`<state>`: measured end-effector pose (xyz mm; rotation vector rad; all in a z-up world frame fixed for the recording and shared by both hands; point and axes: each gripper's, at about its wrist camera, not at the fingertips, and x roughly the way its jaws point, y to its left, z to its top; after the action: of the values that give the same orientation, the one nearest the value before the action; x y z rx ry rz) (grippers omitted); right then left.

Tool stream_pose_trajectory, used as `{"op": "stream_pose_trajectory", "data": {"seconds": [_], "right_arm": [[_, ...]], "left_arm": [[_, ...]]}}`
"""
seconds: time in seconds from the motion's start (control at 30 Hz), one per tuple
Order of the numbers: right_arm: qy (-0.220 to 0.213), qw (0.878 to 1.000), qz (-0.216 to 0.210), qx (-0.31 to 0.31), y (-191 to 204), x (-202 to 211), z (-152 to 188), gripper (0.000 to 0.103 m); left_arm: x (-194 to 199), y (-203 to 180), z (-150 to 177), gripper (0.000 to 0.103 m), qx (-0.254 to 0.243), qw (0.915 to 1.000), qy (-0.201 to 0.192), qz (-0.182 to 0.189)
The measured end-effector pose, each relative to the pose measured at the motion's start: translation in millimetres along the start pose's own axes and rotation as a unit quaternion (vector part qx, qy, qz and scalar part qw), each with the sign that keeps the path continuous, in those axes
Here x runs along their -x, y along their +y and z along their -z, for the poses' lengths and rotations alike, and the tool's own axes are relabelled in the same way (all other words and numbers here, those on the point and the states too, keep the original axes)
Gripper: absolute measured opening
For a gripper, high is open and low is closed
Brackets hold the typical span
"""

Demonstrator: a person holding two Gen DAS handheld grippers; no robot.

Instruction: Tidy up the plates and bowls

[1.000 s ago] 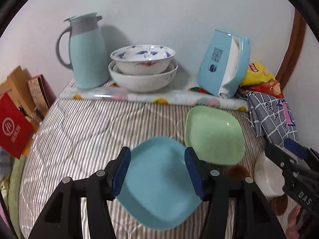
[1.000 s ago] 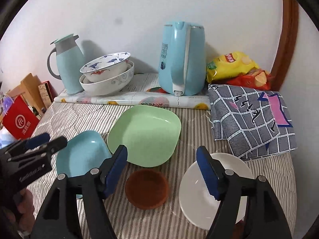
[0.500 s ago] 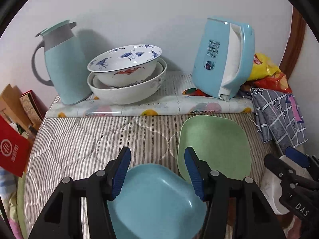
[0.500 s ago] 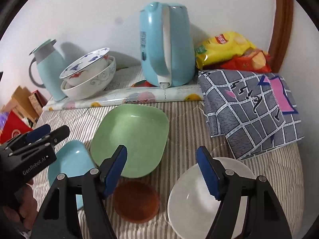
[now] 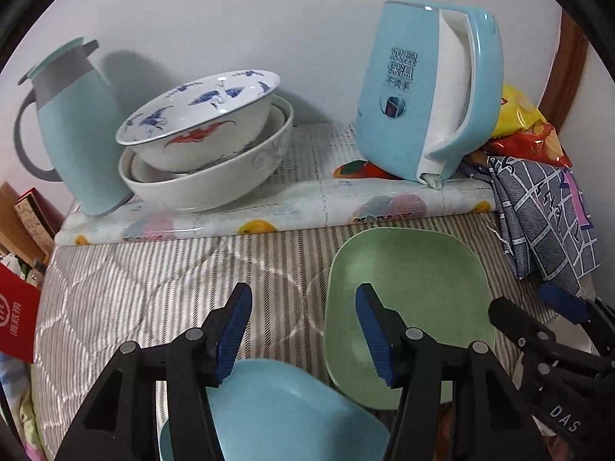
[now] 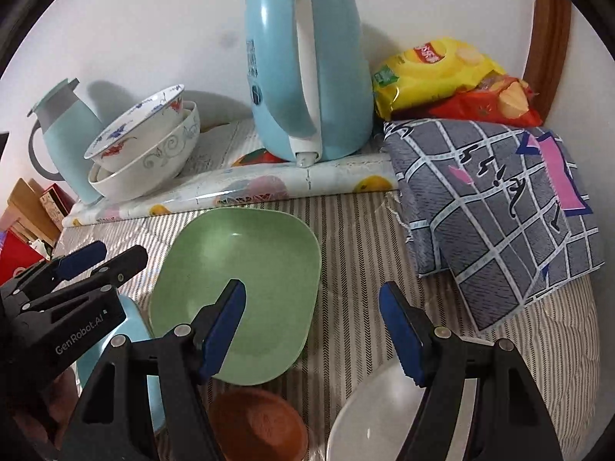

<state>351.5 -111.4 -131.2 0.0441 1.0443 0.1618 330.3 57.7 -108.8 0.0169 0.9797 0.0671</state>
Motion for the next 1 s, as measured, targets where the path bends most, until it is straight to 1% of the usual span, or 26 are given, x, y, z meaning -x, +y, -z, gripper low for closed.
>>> {"op": "stream_pose_trajectory", "data": {"seconds": [0.13, 0.3, 0.37, 0.43, 0.57, 0.6, 0.67, 0.73, 0.83, 0.87, 0.9, 0.97, 1.0], "right_arm": [[0.013, 1.000, -0.001, -0.008, -1, -12, -1, 0.071], [0.027, 1.000, 0.003, -0.001, 3, -23, -3, 0.060], [0.035, 0.999, 0.005, -0.003, 3, -28, -3, 0.050], [0.045, 0.999, 0.003, -0.007, 3, -34, -3, 0.046], [0.041, 0.999, 0.023, -0.001, 5, -39, -4, 0.046], [0.038, 0.999, 0.023, 0.002, 6, -39, -4, 0.044], [0.044, 0.999, 0.020, 0.002, 7, -42, -6, 0.037], [0.049, 0.999, 0.017, 0.003, 8, -44, -7, 0.037], [0.058, 0.998, 0.021, 0.006, 10, -50, -8, 0.036], [0.060, 0.998, 0.020, 0.007, 10, -52, -8, 0.034], [0.062, 0.998, 0.022, 0.009, 11, -54, -8, 0.033], [0.069, 0.997, 0.019, 0.009, 14, -60, -10, 0.018], [0.068, 0.998, 0.019, 0.003, 13, -61, -10, 0.017]], "left_arm": [[-8, -3, -1, 0.054, -0.004, 0.9999, 0.004, 0.012], [-22, -10, -3, 0.054, -0.017, 0.9995, 0.019, 0.018], [-26, -12, -4, 0.050, -0.019, 0.9993, 0.023, 0.021], [-31, -13, -4, 0.047, -0.021, 0.9991, 0.029, 0.023], [-39, -14, -3, 0.041, -0.016, 0.9988, 0.037, 0.030], [-41, -14, -3, 0.039, -0.016, 0.9986, 0.040, 0.030], [-46, -15, -3, 0.033, -0.016, 0.9984, 0.046, 0.030], [-50, -14, -3, 0.030, -0.011, 0.9980, 0.051, 0.037], [-54, -14, -4, 0.029, -0.009, 0.9976, 0.054, 0.041], [-55, -14, -4, 0.024, -0.010, 0.9976, 0.055, 0.042], [-57, -15, -4, 0.022, -0.010, 0.9973, 0.057, 0.044], [-59, -16, -3, 0.015, -0.013, 0.9975, 0.058, 0.038], [-60, -16, -3, 0.013, -0.015, 0.9979, 0.054, 0.033]]}}
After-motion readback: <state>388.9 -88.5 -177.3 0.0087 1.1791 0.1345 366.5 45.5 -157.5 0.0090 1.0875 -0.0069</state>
